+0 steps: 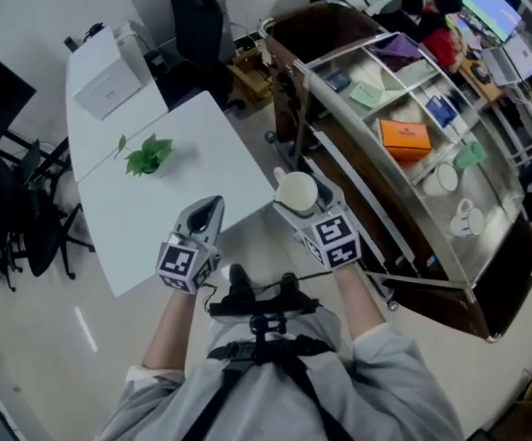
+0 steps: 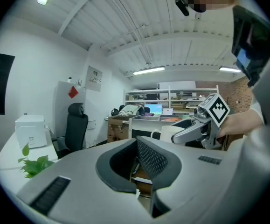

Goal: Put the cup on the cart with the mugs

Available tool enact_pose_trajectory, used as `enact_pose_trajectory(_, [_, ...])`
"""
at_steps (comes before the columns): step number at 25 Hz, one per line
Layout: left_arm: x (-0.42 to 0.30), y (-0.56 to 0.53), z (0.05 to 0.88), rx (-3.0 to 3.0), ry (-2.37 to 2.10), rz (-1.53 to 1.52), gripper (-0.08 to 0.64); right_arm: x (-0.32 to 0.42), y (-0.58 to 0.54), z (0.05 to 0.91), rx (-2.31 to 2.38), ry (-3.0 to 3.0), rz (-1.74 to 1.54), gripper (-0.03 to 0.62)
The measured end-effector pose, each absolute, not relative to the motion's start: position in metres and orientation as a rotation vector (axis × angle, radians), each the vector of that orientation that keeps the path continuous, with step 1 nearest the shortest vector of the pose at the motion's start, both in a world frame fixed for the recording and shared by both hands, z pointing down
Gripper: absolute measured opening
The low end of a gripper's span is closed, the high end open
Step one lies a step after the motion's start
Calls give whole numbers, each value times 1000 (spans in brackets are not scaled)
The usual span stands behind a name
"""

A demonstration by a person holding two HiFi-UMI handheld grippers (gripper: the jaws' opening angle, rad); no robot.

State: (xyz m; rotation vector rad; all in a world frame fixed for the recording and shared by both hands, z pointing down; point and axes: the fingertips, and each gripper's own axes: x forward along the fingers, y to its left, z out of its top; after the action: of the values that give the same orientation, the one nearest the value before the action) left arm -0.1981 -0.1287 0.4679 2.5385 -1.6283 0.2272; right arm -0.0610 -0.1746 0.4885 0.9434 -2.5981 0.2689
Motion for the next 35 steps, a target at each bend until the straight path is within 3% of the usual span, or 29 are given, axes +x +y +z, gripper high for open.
enact_pose_trajectory(20, [30, -183, 398, 3010, -687, 122, 3, 167, -154, 377, 1798, -2263, 220, 422])
enact_pose_trajectory(35, [218, -152, 318, 3157, -32, 38, 3, 368, -130, 295, 2234, -1847, 122, 422])
